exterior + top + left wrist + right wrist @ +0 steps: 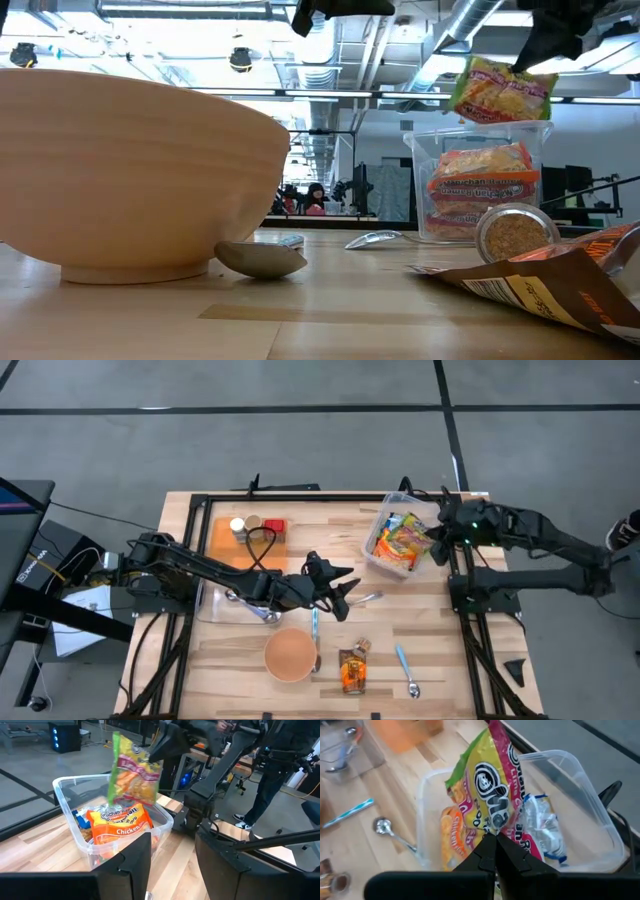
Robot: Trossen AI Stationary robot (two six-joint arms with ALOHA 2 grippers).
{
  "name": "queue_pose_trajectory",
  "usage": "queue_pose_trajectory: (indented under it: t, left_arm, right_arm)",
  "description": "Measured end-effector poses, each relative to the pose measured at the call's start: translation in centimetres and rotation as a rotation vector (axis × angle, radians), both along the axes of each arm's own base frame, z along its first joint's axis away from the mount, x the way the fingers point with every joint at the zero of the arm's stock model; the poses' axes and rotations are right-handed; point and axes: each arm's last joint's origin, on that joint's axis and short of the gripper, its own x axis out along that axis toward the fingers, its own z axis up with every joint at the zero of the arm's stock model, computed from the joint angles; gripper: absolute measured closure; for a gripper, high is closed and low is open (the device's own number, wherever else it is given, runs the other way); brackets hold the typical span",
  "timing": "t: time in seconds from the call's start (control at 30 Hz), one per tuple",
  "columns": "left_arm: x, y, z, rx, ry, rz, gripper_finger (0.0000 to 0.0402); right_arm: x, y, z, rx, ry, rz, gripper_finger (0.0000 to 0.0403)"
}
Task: Pick & Place Food Item
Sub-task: Put the green noodle pack into the top transparent bin
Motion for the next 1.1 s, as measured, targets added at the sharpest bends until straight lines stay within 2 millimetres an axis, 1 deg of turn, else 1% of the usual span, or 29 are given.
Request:
queue_pose_trajectory:
  t: [0.2, 0.3, 0.47, 0.67, 0.87, 1.1]
  left_arm:
    - [0.0, 0.0, 0.0, 0.000, 0.000, 0.000, 0.0252]
    - [0.0, -0.2, 0.0, -0.004, -0.002, -0.004, 0.0253]
    - [-0.1, -0.6, 0.0, -0.006, -0.003, -0.014, 0.0257]
    - [-0.2, -0.8, 0.0, -0.007, -0.003, -0.020, 0.0257]
    - [-0.2, -0.8, 0.0, -0.020, -0.009, -0.018, 0.0257]
    - [-0.2, -0.9, 0.0, -0.024, -0.010, -0.020, 0.0257]
  right_arm:
    - [1.5, -2.4, -0.7, -0.010, 0.090, -0.011, 0.0403]
    - [2.4, -3.7, -1.7, -0.004, 0.159, -0.024, 0.0403]
    - [3.4, -5.7, -3.2, -0.003, 0.246, -0.036, 0.0403]
    - [4.8, -7.7, -4.2, 0.001, 0.272, -0.067, 0.0403]
    - [5.7, -8.7, -5.9, 0.070, 0.369, -0.073, 0.0403]
    - [5.9, -8.8, -6.2, 0.063, 0.393, -0.053, 0.0403]
